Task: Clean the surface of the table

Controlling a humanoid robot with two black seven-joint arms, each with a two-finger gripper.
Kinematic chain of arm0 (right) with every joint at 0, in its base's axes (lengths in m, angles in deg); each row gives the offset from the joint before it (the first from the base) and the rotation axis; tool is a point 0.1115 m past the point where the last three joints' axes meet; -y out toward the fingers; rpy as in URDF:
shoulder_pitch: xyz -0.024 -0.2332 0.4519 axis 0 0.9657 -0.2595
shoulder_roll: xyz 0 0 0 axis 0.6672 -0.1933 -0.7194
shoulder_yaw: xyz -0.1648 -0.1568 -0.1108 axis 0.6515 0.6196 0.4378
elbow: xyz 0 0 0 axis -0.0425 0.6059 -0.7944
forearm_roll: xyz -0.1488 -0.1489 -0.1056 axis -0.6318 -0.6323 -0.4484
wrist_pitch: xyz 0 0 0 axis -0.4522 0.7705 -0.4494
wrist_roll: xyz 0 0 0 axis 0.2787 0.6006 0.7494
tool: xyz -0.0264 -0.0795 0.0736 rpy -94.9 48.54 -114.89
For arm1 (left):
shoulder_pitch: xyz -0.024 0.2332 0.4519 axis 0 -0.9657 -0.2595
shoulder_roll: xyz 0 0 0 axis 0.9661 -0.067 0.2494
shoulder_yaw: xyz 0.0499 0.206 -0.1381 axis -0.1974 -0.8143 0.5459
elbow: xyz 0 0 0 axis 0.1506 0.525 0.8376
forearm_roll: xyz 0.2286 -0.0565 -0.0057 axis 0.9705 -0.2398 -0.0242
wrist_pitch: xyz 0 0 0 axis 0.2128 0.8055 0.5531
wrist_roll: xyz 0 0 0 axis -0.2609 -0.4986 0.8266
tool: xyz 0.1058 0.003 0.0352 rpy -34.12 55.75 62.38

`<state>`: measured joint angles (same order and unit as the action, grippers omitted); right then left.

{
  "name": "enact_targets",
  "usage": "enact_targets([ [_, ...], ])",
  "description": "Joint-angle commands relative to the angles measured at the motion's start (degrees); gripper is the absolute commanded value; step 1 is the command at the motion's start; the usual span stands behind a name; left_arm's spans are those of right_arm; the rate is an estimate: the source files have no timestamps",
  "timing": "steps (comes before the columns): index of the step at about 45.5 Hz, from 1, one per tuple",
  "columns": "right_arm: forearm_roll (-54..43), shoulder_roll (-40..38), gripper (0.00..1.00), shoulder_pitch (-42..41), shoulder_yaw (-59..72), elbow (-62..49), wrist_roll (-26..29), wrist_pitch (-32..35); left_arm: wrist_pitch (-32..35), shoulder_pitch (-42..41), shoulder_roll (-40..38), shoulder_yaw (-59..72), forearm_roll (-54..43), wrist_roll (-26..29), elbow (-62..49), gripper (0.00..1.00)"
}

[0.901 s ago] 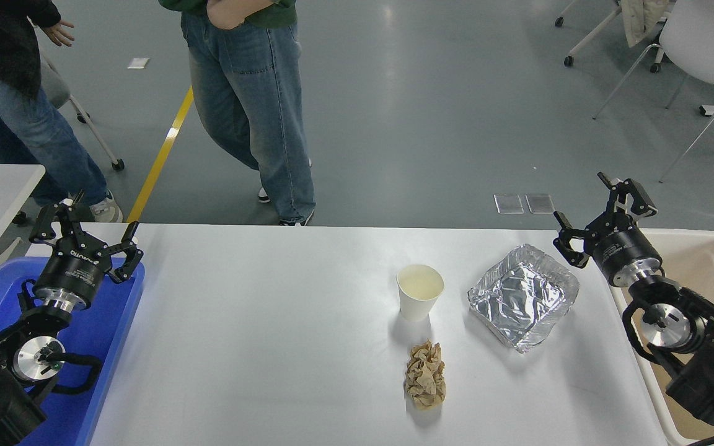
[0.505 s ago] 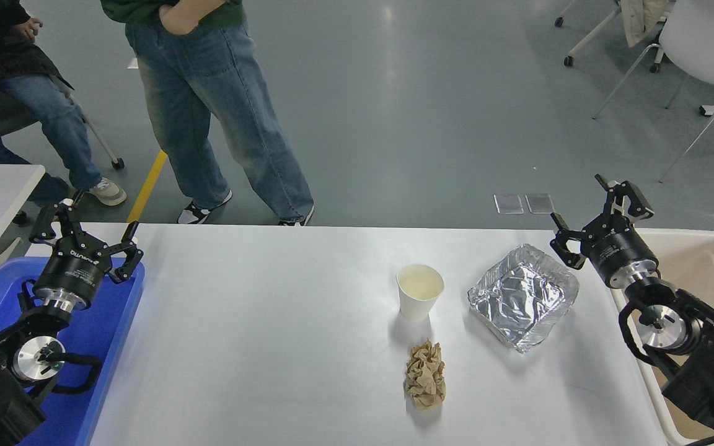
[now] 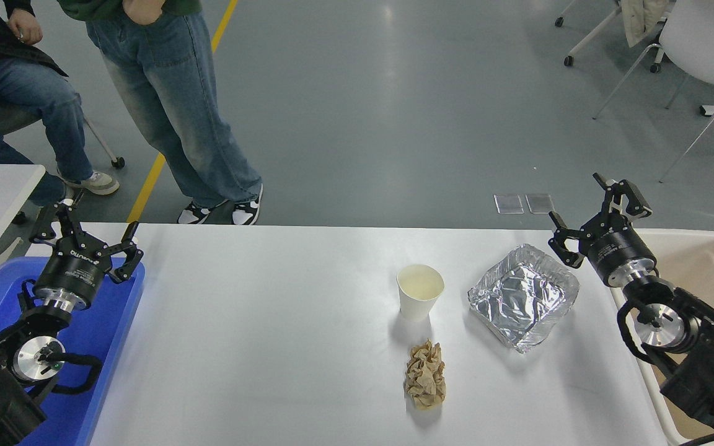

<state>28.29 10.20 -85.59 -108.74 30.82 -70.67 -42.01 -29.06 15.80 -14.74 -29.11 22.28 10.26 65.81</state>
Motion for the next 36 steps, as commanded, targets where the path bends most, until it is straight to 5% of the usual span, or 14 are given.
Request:
enact_targets([
  [1,0.0,0.0,1.00,-0.6,-0.2,-0.1,0.0,0.1,0.0,0.0,0.0,0.0,0.0,0.0,0.0,1.00],
  [36,-0.1,-1.2,1.00,-0.3,0.4,-0.5,0.0,0.0,-0.4,0.1,0.0,0.0,0.0,-0.1,0.0,1.00],
])
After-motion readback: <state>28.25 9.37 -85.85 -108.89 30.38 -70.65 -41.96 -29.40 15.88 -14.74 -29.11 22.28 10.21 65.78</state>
